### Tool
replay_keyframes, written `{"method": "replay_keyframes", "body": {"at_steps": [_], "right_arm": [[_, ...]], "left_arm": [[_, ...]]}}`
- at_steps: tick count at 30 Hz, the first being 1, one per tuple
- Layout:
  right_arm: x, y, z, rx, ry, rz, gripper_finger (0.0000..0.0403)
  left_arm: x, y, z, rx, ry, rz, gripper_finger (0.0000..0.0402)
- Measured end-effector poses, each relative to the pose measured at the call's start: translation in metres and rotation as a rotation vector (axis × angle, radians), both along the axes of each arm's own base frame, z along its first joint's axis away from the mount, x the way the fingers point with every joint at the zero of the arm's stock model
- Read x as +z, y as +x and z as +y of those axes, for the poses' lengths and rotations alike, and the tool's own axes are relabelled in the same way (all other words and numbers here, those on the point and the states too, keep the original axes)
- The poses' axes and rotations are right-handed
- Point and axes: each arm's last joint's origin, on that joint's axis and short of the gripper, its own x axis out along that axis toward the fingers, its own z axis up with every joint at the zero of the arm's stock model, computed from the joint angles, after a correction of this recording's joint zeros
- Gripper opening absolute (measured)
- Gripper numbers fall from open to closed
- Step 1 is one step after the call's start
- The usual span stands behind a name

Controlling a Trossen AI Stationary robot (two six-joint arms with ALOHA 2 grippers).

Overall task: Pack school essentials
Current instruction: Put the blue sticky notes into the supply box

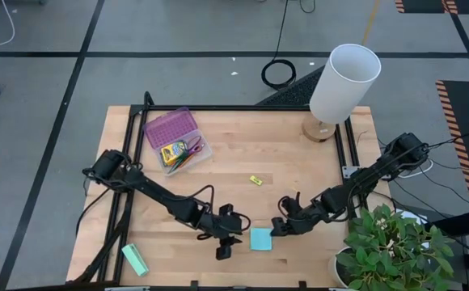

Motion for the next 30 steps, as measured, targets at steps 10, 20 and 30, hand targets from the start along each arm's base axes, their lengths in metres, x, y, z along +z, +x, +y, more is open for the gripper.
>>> {"method": "replay_keyframes", "body": {"at_steps": [10, 20, 30], "right_arm": [[-0.008, -0.004, -0.005, -0.040, -0.073, -0.011, 0.0258], [-0.016, -0.002, -0.004, -0.021, -0.102, 0.007, 0.0258], [-0.020, -0.001, -0.003, -0.021, -0.103, 0.016, 0.0258]], "left_arm": [[-0.014, 0.015, -0.002, 0.030, -0.037, -0.092, 0.0127], [-0.045, 0.031, -0.011, -0.018, -0.024, -0.089, 0.0127], [-0.054, 0.031, -0.001, 0.043, -0.002, -0.004, 0.0127]]}}
